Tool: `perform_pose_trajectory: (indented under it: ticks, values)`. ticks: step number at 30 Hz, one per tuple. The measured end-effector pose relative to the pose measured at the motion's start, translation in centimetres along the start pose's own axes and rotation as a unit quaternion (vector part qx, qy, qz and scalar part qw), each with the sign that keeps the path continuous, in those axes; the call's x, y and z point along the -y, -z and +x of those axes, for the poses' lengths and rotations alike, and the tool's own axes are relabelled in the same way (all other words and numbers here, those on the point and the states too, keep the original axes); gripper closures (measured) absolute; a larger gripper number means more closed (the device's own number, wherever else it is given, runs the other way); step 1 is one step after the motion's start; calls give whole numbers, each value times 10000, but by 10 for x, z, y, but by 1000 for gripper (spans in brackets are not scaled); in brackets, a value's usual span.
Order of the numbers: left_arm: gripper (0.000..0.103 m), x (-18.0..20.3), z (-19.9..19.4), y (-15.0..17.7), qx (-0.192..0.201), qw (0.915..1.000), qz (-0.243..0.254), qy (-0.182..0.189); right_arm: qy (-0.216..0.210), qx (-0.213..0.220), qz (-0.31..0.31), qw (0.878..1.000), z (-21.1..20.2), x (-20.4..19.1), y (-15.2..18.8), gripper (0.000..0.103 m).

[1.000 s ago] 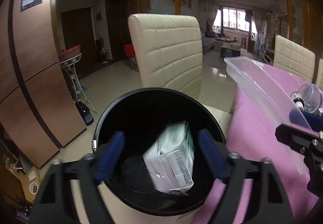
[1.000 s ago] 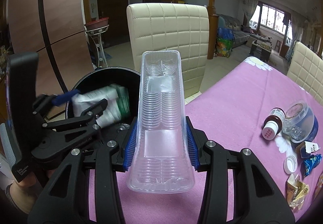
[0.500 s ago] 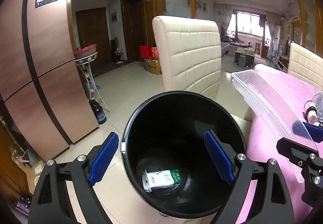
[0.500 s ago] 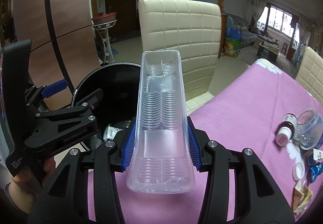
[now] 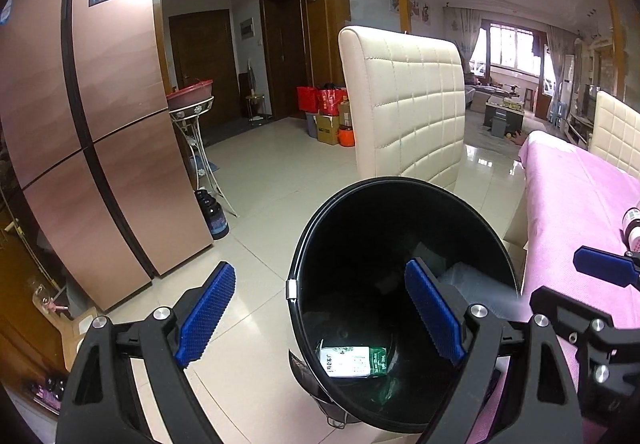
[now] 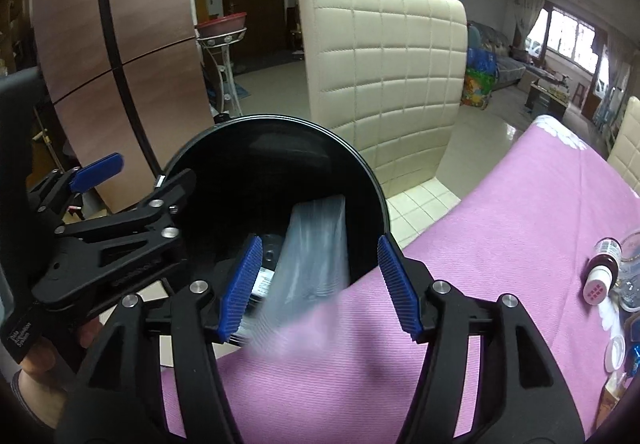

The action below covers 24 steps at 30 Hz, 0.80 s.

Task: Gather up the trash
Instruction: 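Lower the clear tray into the bin and open the right tool, then grasp the gold snack wrapper with the left tool while the right tool grasps the gold-red candy wrapper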

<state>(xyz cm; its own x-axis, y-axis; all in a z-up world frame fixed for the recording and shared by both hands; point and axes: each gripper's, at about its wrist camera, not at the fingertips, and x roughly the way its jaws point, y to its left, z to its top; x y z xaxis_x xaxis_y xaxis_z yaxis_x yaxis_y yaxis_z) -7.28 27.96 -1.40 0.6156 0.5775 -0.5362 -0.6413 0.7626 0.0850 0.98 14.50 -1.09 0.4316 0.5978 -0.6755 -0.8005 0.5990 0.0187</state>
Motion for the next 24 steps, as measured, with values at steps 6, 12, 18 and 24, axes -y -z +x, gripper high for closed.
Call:
perform_pose_trajectory:
  ticks: [6, 12, 18, 24]
  values:
    - [18, 7, 0, -2, -48, 9999, 17, 115, 152, -54, 198, 9997, -4, 14, 2, 41]
    - [18, 31, -6, -5, 48, 9991, 263, 321, 467, -51, 427, 9980, -20, 39, 9, 41]
    - [18, 69, -18, -8, 139, 9959, 570, 688, 921, -82, 684, 9934, -44, 75, 23, 40]
    - [18, 126, -41, -8, 223, 9852, 978, 1389, 1684, 106, 1080, 9797, -84, 127, 47, 33]
